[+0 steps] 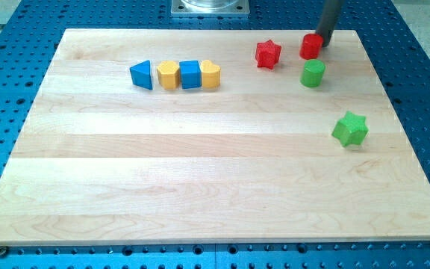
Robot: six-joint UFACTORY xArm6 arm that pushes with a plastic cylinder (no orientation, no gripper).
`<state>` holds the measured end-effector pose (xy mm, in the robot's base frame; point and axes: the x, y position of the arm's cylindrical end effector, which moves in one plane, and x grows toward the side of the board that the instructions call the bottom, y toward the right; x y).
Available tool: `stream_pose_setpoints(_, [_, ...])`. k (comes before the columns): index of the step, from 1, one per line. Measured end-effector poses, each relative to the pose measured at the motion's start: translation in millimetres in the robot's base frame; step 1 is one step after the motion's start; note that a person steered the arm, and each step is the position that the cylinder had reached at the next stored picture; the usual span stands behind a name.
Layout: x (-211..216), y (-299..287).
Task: Push the red circle right to the red star
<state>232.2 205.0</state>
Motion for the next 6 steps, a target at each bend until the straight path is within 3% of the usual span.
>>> stream_pose_setpoints(1, [-31,-44])
stream_pose_setpoints(2, [-9,-95])
stream_pose_setpoints(3, [34,-85])
stream_pose_setpoints(4, [5,-83])
stream_pose_setpoints(5, [-17,-22])
stream_pose_setpoints(6, [-6,51])
